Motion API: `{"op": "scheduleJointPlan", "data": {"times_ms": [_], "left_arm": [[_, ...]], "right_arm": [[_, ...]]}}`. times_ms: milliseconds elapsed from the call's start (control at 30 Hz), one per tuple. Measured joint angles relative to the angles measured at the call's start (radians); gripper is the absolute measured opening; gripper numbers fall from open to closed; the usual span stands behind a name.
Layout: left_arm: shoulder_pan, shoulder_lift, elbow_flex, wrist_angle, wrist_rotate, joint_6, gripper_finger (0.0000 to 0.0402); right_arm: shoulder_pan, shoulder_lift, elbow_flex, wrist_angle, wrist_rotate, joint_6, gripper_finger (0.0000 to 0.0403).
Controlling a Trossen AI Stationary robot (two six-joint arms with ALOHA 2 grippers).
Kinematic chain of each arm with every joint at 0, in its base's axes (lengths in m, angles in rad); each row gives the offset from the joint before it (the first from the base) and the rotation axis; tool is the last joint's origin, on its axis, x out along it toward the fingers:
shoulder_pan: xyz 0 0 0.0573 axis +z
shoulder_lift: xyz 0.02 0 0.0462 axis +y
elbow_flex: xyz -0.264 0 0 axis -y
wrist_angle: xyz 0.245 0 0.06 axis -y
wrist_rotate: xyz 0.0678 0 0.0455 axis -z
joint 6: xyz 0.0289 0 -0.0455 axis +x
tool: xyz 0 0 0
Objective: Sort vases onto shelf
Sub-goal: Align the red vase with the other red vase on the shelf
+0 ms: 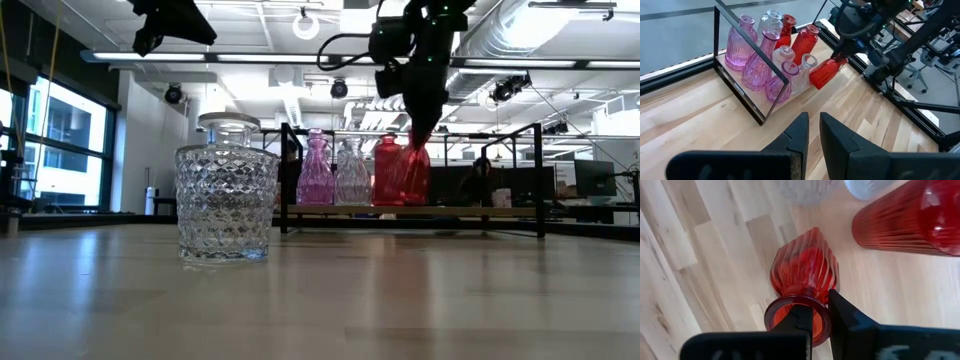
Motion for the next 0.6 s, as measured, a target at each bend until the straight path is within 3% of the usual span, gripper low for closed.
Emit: {"op": "scheduleJointPlan", "data": {"times_ms": [600], "left_arm": [[0.000,0.000,0.000,0.000,0.004,0.000,0.0035]], "right_arm": [[-0.035,0.001,0.084,-0.041,-0.037,0.052,0.0005]]}}
